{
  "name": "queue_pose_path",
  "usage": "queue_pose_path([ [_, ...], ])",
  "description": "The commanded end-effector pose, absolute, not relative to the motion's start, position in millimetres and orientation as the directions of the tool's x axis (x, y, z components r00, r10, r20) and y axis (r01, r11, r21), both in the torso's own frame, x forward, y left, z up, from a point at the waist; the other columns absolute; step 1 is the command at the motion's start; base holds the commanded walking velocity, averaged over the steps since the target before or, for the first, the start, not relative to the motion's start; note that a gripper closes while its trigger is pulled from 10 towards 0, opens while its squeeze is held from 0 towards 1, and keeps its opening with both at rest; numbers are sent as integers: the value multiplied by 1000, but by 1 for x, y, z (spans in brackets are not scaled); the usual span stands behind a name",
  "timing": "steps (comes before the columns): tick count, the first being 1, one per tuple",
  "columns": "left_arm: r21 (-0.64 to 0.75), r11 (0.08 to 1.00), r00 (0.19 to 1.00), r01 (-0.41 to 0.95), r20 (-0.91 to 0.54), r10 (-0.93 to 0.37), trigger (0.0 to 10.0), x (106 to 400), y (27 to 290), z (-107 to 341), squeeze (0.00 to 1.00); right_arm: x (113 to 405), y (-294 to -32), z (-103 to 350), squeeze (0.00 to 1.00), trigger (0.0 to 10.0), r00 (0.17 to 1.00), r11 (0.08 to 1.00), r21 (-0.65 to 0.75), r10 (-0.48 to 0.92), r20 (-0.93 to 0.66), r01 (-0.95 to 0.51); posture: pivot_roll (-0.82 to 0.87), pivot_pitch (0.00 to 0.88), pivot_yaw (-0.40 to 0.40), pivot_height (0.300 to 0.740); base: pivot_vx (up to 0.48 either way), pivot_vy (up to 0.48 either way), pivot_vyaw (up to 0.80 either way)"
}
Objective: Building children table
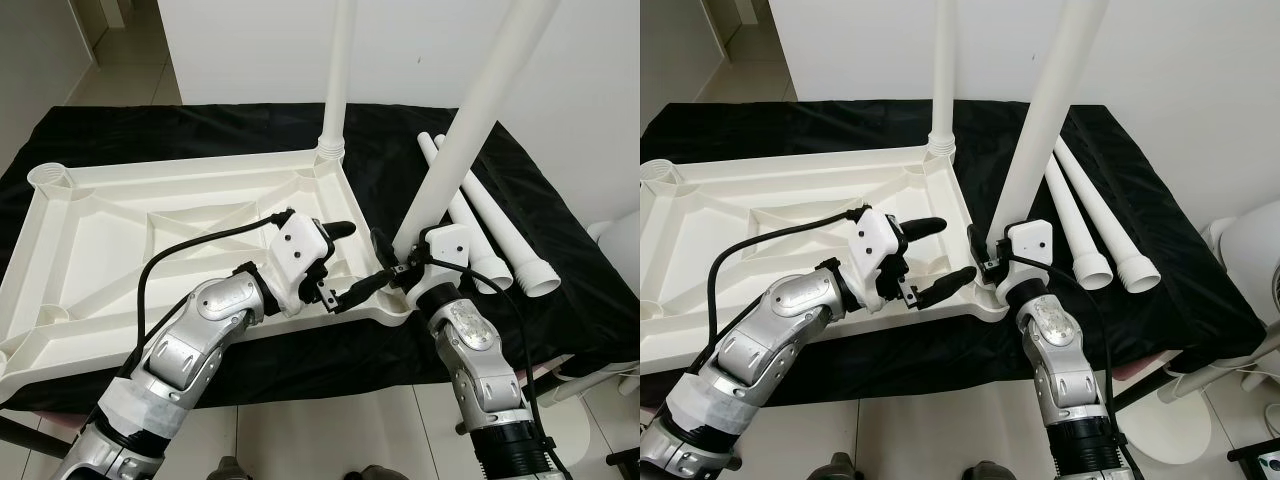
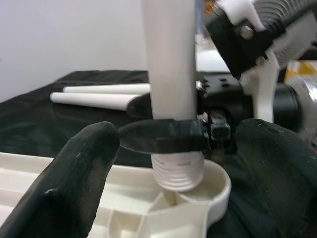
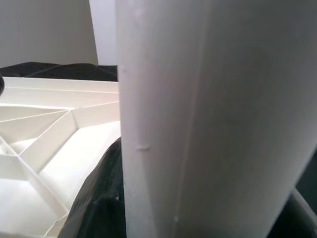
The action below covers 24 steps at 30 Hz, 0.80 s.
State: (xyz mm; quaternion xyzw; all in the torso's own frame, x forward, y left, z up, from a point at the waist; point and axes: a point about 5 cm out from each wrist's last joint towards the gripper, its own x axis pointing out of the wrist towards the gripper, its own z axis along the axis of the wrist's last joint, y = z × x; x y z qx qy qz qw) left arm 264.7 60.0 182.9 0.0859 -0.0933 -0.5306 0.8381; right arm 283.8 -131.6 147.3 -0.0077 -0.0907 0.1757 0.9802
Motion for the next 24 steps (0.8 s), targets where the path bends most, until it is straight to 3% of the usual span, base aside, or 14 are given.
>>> queue_pose_path([
  [1,261,246,254,934,3,-967,10000,255,56,176,0,280,-135,149,0,10000,915,935,-42,354,192,-353,37,0,-42,740,0,0,0],
  [15,266,229,245,936,-27,-969,10000,249,62,169,0,266,-129,121,0,10000,898,902,-46,432,83,-430,52,0,-40,740,0,0,0],
  [24,267,221,238,938,-33,-971,10000,247,63,169,0,261,-140,114,0,10000,921,923,-38,384,57,-383,50,0,-40,740,0,0,0],
])
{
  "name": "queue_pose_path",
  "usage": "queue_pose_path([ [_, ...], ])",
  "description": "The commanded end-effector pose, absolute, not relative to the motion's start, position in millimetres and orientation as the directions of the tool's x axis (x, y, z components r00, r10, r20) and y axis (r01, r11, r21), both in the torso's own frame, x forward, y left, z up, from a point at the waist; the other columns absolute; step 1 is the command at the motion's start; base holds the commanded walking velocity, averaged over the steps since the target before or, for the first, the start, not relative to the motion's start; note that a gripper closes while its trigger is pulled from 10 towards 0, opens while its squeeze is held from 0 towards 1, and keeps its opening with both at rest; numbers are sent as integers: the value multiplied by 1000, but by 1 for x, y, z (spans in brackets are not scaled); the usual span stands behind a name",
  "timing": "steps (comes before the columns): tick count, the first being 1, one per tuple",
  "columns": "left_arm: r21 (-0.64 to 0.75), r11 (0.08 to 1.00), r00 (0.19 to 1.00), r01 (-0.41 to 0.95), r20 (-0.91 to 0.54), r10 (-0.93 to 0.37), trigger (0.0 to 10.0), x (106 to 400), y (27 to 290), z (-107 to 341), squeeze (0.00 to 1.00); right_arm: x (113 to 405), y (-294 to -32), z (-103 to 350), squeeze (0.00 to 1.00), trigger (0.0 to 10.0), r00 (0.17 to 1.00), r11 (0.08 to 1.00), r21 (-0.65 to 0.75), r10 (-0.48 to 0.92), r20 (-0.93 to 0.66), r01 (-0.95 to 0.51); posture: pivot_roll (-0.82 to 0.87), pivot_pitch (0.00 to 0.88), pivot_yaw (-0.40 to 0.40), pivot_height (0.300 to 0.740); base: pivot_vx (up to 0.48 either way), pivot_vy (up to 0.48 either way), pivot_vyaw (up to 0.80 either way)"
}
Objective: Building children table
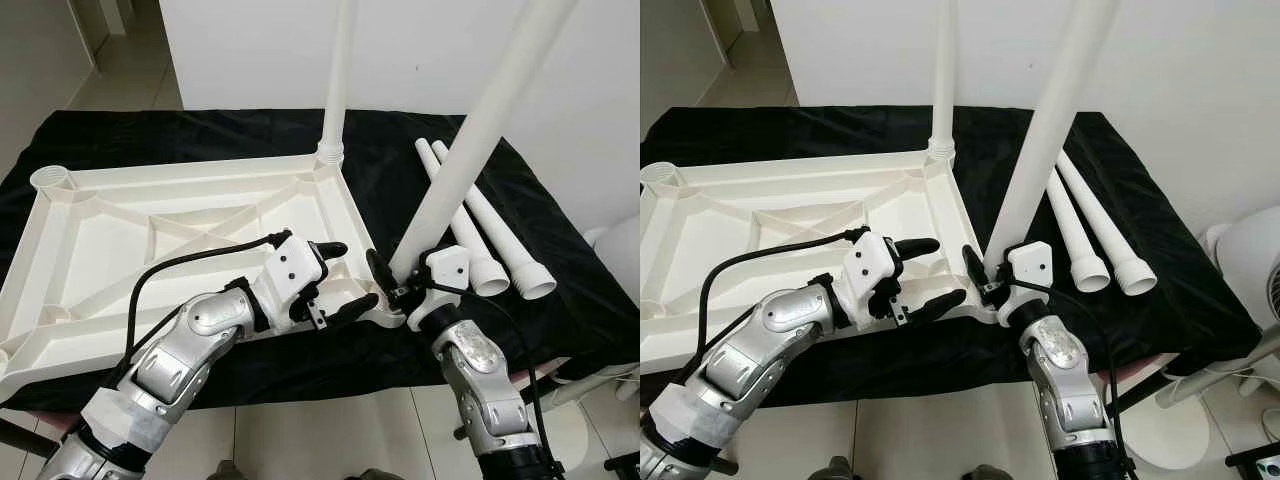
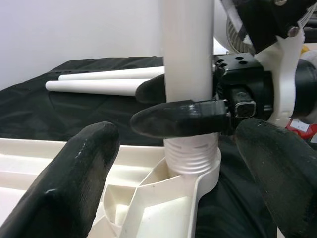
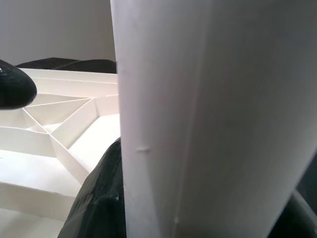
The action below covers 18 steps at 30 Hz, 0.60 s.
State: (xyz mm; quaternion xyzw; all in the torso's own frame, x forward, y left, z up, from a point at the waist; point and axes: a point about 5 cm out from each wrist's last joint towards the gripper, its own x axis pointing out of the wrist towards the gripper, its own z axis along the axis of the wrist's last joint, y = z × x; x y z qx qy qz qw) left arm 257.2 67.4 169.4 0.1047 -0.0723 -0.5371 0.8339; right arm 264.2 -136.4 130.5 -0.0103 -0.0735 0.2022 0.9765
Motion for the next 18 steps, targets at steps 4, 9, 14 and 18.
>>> queue_pose_path([
  [4,269,216,233,939,-33,-972,10000,247,62,169,0,261,-142,112,0,10000,925,926,-44,376,52,-374,46,0,-37,740,0,0,0],
  [9,271,208,226,940,-34,-974,10000,247,61,169,0,258,-137,108,0,10000,912,910,-77,410,30,-407,45,0,-35,740,0,0,0],
  [14,275,205,223,939,-35,-974,10000,247,61,169,0,256,-135,104,0,10000,900,895,-109,436,7,-433,47,0,-32,740,0,0,0],
  [18,277,203,221,939,-36,-975,10000,246,61,169,0,253,-131,100,0,10000,875,863,-155,484,-23,-481,47,0,-30,740,0,0,0],
])
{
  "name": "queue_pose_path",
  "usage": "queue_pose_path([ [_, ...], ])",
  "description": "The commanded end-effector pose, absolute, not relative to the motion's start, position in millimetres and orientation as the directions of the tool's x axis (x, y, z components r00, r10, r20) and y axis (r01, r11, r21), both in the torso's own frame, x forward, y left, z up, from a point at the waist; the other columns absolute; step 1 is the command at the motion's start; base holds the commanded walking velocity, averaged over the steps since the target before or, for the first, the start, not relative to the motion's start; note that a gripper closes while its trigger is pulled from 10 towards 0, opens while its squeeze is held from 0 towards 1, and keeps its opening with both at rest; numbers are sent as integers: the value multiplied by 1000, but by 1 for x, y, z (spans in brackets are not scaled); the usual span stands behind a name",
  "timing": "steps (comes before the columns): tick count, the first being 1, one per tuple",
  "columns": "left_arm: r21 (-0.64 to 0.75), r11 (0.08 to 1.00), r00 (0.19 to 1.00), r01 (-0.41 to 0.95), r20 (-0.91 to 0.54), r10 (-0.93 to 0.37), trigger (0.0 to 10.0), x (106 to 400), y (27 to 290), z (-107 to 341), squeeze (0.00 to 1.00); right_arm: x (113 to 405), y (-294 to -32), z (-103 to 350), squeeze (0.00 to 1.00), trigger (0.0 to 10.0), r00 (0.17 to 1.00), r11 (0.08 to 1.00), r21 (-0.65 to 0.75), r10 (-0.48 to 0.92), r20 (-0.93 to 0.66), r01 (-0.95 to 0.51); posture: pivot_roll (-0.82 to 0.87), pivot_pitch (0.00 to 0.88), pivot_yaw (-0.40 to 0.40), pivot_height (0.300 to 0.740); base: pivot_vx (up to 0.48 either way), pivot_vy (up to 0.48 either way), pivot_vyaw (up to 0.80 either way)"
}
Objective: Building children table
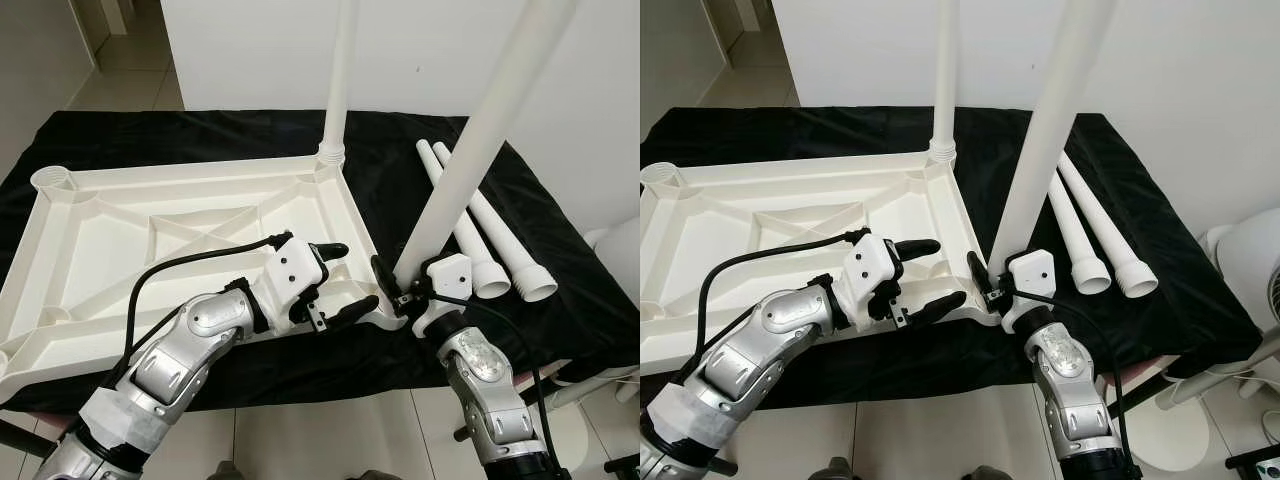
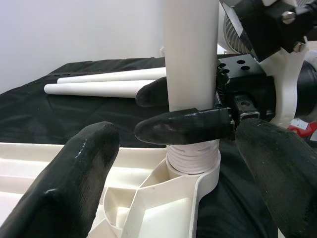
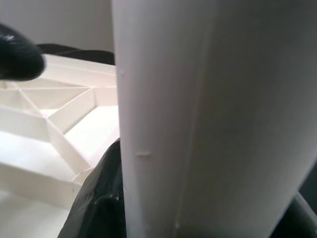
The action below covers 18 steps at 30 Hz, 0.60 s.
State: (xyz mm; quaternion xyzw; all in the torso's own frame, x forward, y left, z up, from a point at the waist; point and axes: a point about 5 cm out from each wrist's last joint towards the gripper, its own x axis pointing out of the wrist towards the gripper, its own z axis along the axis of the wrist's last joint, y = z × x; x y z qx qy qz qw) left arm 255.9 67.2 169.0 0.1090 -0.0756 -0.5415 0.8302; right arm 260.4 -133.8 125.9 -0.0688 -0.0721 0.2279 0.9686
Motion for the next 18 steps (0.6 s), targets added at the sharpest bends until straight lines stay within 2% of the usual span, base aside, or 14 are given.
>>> queue_pose_path([
  [1,277,203,221,939,-36,-975,10000,246,61,169,0,253,-131,100,0,10000,875,863,-155,484,-23,-481,47,0,-30,740,0,0,0],
  [7,279,202,220,939,-34,-975,10000,246,61,170,0,250,-127,97,0,10000,853,836,-181,520,-40,-518,51,0,-33,740,0,0,0],
  [18,282,207,224,937,-29,-974,10000,245,62,171,0,247,-134,85,0,10000,872,868,-84,487,-43,-489,50,0,-37,740,0,0,0],
])
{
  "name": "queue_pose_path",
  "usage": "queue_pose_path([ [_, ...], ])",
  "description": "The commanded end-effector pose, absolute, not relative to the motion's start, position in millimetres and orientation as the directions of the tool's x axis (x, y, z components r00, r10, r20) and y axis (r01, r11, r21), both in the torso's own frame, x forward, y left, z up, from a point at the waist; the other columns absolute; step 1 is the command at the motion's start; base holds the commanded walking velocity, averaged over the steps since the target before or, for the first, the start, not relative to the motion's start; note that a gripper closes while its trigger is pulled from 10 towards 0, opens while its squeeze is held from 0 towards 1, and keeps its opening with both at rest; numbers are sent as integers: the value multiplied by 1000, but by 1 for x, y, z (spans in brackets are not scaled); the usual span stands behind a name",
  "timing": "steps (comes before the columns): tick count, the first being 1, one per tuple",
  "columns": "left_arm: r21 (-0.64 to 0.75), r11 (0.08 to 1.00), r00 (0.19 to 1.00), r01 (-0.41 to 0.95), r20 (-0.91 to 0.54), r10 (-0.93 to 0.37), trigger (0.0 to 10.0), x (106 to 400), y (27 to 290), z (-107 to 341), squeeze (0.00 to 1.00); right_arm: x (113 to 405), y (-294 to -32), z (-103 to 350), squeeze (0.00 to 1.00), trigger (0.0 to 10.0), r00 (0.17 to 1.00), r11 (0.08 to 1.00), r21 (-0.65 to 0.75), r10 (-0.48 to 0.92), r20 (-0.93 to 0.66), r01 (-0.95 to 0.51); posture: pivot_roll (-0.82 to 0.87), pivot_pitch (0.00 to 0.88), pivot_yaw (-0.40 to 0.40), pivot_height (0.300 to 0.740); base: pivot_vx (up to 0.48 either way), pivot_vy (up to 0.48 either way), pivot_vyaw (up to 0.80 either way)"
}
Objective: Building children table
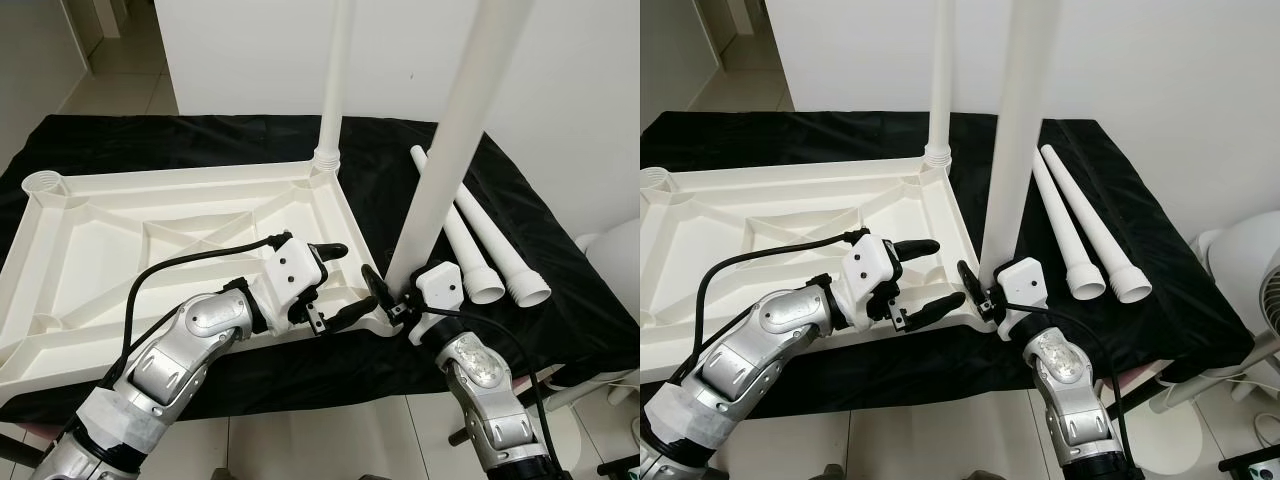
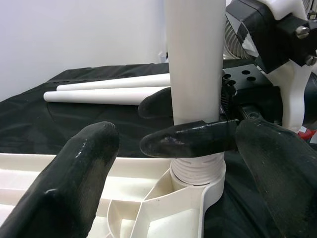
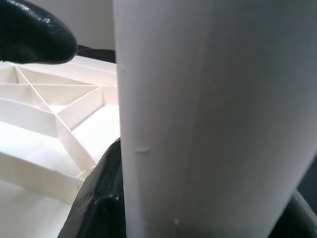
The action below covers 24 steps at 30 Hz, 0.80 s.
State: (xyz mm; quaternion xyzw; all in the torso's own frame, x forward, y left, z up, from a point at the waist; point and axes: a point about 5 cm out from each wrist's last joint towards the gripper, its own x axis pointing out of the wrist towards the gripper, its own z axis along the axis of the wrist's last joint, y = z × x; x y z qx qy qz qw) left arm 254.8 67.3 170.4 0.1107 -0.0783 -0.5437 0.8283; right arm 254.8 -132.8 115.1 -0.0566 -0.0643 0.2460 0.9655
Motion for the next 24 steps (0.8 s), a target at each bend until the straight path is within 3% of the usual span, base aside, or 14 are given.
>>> queue_pose_path([
  [1,282,207,224,937,-29,-974,10000,245,62,171,0,247,-134,85,0,10000,872,868,-84,487,-43,-489,50,0,-37,740,0,0,0],
  [15,278,213,227,937,-18,-974,10000,245,61,175,0,244,-134,76,0,10000,867,860,-113,494,-63,-498,43,14,-27,740,0,0,0],
  [24,278,218,230,935,-13,-973,10000,245,62,178,0,251,-134,74,0,10000,891,894,21,447,-82,-447,49,22,-29,740,0,0,0],
])
